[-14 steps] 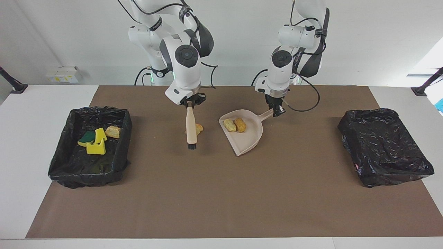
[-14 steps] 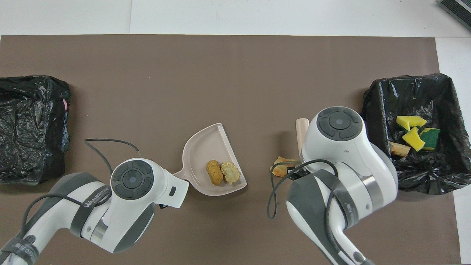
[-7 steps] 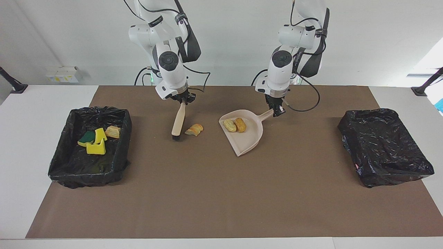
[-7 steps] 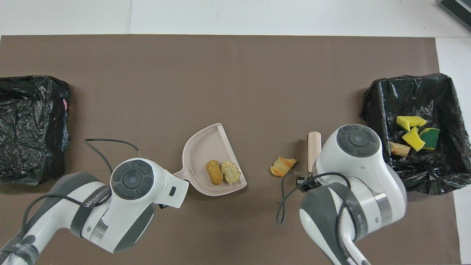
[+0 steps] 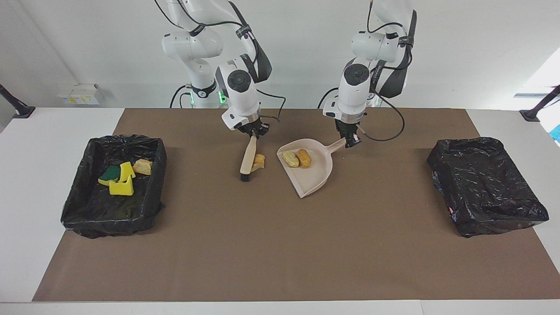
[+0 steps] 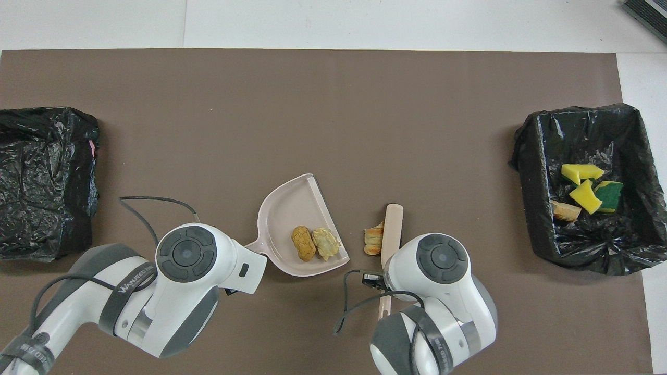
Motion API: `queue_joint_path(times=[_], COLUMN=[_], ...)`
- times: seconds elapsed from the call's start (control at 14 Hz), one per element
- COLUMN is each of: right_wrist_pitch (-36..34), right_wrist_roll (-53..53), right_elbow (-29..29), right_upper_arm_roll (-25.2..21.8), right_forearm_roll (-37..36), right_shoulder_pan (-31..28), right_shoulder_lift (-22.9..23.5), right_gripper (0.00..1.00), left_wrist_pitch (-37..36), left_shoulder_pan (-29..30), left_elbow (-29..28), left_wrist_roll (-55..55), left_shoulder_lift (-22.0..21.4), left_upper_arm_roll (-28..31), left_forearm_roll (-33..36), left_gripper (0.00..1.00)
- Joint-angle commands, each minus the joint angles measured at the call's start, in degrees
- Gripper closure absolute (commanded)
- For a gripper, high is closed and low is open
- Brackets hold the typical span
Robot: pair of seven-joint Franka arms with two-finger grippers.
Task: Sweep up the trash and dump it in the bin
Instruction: 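Sweep the last bread chunk into the dustpan with the right gripper, then carry the loaded dustpan to the bin with the left gripper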
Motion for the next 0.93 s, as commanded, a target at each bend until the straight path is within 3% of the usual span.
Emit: queue_joint_path(times=[0.0, 0.21, 0.43, 0.57, 0.86], right_wrist_pitch=[-1.2, -1.0, -0.3, -1.2, -12.6], right_wrist_roll=[-8.1, -15.8, -17.0, -17.0, -13.6], right_elbow=[5.2, 7.8, 10.5, 10.7, 11.3], right_upper_arm_roll=[0.1, 0.2, 0.1, 0.1, -0.5], right_forearm_roll=[0.4, 1.8, 11.1, 11.7, 11.5], right_shoulder_pan=[1.3, 3.8, 5.0, 5.3, -0.2], right_shoulder_lift=[4.1, 5.3, 6.8, 6.4, 0.2], right_gripper=[1.00, 1.00, 1.00, 1.00, 1.00], left_wrist_pitch=[0.7, 0.7, 1.2, 1.5, 1.7], left_shoulder_pan=[-0.3, -0.3, -0.1, 0.5, 0.9], left_elbow=[-1.4, -1.4, -1.3, -1.2, -0.9], left_wrist_roll=[-1.5, -1.5, -1.6, -3.3, -11.4], left_shoulder_lift=[-1.5, -1.5, -1.5, -1.0, -0.8], left_upper_arm_roll=[0.5, 0.5, 0.5, 0.5, 0.5], left_forearm_roll=[1.4, 1.4, 1.3, 1.1, -0.5], left_gripper=[1.00, 1.00, 1.00, 1.00, 1.00])
